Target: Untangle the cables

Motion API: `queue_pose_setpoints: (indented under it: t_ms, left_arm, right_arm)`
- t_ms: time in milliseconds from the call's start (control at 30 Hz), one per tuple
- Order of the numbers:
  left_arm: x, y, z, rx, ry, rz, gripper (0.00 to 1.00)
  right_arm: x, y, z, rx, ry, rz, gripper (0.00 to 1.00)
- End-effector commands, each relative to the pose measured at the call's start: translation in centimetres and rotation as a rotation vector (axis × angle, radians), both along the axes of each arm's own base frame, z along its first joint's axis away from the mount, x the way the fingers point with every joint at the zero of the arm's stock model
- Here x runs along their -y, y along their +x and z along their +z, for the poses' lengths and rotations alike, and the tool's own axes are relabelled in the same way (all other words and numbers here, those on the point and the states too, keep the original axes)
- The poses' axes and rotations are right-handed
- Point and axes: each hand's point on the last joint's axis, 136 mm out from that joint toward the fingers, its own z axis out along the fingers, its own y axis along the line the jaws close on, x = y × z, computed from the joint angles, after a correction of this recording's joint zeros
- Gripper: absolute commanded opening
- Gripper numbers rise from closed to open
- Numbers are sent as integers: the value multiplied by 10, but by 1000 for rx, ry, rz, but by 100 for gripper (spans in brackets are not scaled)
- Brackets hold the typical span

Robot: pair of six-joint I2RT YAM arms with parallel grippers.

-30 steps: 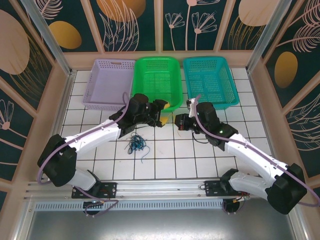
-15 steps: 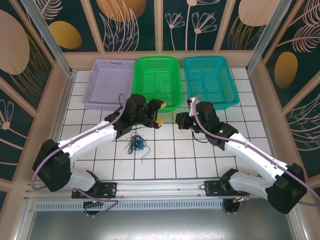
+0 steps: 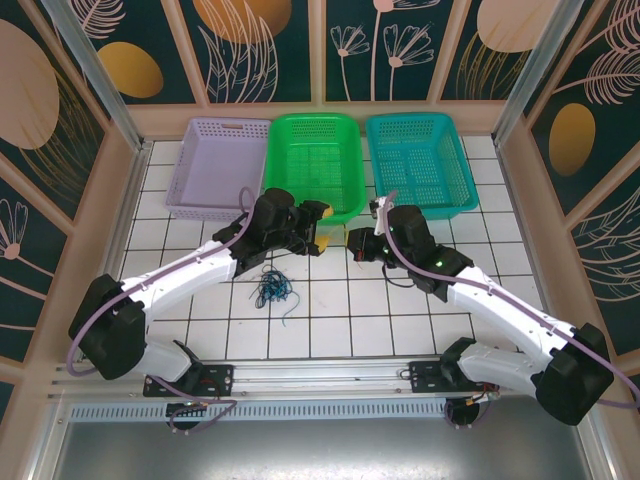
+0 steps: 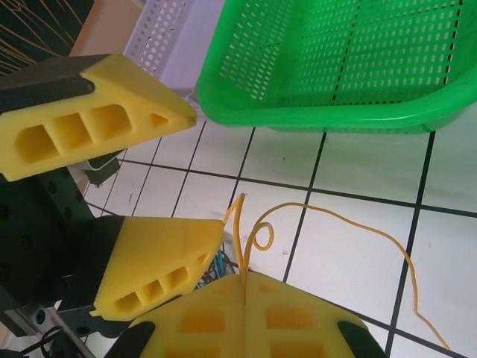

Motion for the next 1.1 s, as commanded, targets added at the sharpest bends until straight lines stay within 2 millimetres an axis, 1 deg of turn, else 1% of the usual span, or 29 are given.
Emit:
queue_pose_setpoints:
  t_ms: [0,67,133,200,267,333,400,500,533,567,633,767,867,967,1067]
  left_arm:
    - [1,3,-2,5,4,13,61]
    - [-1,3,-3,6,7,19,58]
    - [-1,2,-3,2,8,20,57]
    - [-2,2,1,1,4,22,61]
    - [-4,0,7,-6,-5,28,66]
    - [-6,-3,12,-11,-26,38,69]
    - [-8,-7,13,-33,-34,37,75]
    - [-7,-10,12,-45,-42,32,77]
    - [-7,-10,16,-43,-55,35,77]
    - [-9,-11,8,-57,-50,45,77]
    - [-9,-9,6,-60,-58,57,76]
    - [-5,-3,4,-55,-67,65,69]
    - [-6,1,1,-55,-69,90,60]
    - [-8,4,2,-44,-76,111,50]
    - [-6,7,3,-29,-74,104,35]
  right_arm:
    - [-6,2,20,57,28,18,0]
    - [-6,1,20,60,27,19,0]
    - [-6,1,20,63,22,17,0]
    - [-2,4,19,69,4,-3,0]
    - [1,7,17,78,-19,-20,0]
    - [4,12,18,90,-38,-43,0]
    - [7,15,22,109,-44,-61,0]
    - [4,18,30,138,-26,-59,0]
    - [2,17,33,142,-14,-50,0]
    - [1,16,33,142,-7,-41,0]
    - [-2,13,32,134,2,-30,0]
    - [-6,8,30,125,19,-8,0]
    - [-11,3,32,123,34,19,0]
    - [-15,-3,28,110,32,47,0]
    - [-20,-9,21,94,25,76,0]
